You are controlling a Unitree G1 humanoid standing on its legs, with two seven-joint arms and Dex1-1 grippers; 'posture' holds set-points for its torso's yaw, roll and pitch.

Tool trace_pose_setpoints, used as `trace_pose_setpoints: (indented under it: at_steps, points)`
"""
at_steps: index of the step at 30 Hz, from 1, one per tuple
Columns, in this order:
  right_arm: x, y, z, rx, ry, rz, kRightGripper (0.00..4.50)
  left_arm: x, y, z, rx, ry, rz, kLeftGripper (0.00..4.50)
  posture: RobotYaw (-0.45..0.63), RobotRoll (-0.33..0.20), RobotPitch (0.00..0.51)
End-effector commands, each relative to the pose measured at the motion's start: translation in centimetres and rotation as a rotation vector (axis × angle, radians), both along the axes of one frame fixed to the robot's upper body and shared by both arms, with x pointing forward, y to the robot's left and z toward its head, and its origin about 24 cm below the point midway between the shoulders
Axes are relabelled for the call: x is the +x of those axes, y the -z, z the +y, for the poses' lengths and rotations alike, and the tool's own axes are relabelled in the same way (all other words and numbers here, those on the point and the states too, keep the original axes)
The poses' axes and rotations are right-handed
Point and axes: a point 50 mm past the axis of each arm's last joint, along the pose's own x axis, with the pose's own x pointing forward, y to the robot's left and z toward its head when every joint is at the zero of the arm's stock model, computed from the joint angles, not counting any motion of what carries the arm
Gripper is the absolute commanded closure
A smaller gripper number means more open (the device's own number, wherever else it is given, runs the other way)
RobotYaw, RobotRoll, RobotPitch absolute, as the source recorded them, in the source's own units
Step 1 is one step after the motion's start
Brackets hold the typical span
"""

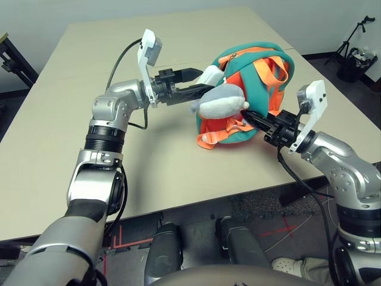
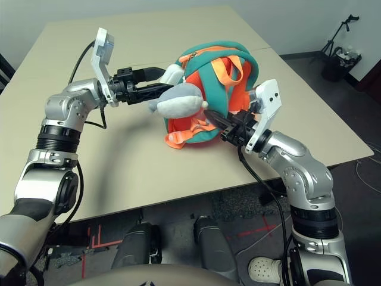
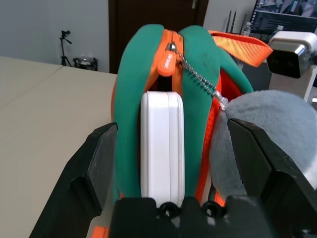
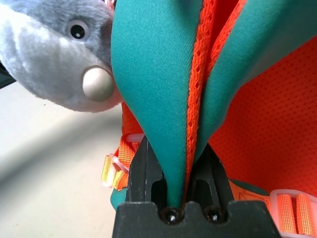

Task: Put the pencil case into the backpack and zip it.

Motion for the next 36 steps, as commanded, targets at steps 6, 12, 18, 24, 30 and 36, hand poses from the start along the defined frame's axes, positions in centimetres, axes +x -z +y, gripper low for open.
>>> trace_pose_setpoints:
  at_steps: [6, 12, 18, 24, 30, 36]
  points:
    - [0.1, 0.2, 0.3, -0.008, -0.03, 0.012, 4.27, -1.5, -2.6, 3.7, -0.032, -0.1, -0.064, 0.0, -0.15, 0.0, 0.106]
    - [0.1, 0.4, 0.4, -0.015, -0.039, 0.013, 4.27, -2.2, -2.6, 5.4, -0.05, -0.18, -0.073, 0.0, -0.14, 0.0, 0.1]
    - [0.3, 0.3, 0.7, -0.025, -0.057, 0.012, 4.27, -2.8, -1.3, 6.1, -0.033, -0.22, -0.035, 0.0, -0.13, 0.0, 0.1]
    - [0.4, 0.3, 0.8, -0.031, -0.068, 0.011, 4.27, -3.5, -0.2, 6.1, -0.04, -0.216, 0.005, 0.63, -0.12, 0.0, 0.107]
    - [0.5, 0.2, 0.9, -0.031, -0.069, 0.011, 4.27, -3.5, 0.8, 4.9, -0.057, -0.199, 0.035, 2.97, -0.13, 0.0, 0.113]
    - [0.5, 0.3, 1.1, -0.028, -0.066, 0.009, 4.27, -2.9, 1.6, 3.4, -0.057, -0.175, 0.058, 4.5, -0.13, 0.0, 0.119]
